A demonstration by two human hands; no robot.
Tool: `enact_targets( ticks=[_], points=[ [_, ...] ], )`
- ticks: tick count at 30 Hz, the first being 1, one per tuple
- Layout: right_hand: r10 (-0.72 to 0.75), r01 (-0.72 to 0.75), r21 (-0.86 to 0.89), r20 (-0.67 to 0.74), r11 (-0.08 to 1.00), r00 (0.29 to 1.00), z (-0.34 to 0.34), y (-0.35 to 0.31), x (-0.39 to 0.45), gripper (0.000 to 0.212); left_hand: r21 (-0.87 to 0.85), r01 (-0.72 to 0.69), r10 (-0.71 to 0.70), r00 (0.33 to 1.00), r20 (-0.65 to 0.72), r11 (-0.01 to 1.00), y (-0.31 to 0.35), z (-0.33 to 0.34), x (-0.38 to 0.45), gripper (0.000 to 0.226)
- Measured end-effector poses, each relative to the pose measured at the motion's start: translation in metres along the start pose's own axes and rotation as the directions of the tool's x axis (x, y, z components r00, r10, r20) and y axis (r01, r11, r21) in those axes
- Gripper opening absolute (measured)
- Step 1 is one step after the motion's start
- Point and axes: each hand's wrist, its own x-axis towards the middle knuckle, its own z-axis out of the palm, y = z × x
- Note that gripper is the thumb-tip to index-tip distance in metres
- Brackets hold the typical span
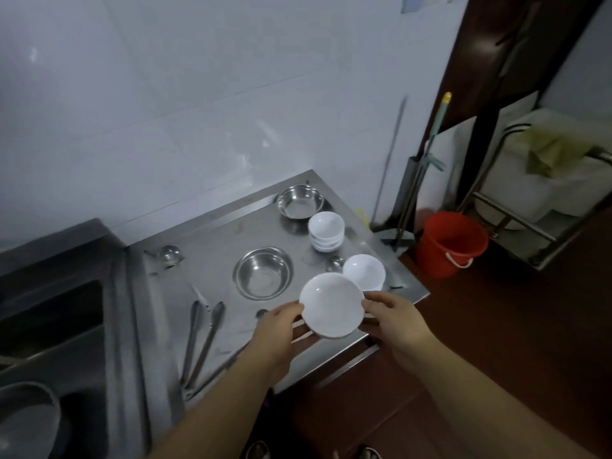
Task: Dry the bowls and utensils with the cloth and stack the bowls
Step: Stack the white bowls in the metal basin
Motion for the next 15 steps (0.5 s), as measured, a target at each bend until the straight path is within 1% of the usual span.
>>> enact_targets(
  ticks=[3, 7, 9, 12, 15],
  points=[
    [0.006, -0.005, 0.015, -0.063, 1.0, 0.998, -0.04, -0.011, 0.005, 0.018, 0.019, 0.03, -0.031, 0.999, 0.024, 0.999, -0.01, 0.041, 0.003, 0.023],
    [0.027, -0.024, 0.027, -0.088, 0.999, 0.996, -0.075, -0.02, 0.019, 0.02, 0.054, 0.047, -0.05, 0.997, 0.055, 0.997, -0.014, 0.08, 0.014, 0.021],
    [0.041, -0.04, 0.018, -0.102, 0.999, 0.994, -0.085, -0.023, 0.03, 0.016, 0.057, 0.055, -0.059, 0.997, 0.058, 0.997, -0.014, 0.093, 0.024, 0.019],
    [0.058, -0.06, -0.014, -0.123, 0.998, 0.991, -0.091, -0.03, 0.055, 0.012, 0.065, 0.081, -0.084, 0.996, 0.029, 0.995, -0.013, 0.107, 0.048, 0.018],
    [0.071, -0.08, -0.073, -0.126, 0.994, 0.99, -0.091, -0.041, 0.088, 0.013, 0.062, 0.121, -0.122, 0.993, 0.006, 0.991, -0.006, 0.116, 0.081, 0.019]
  ],
)
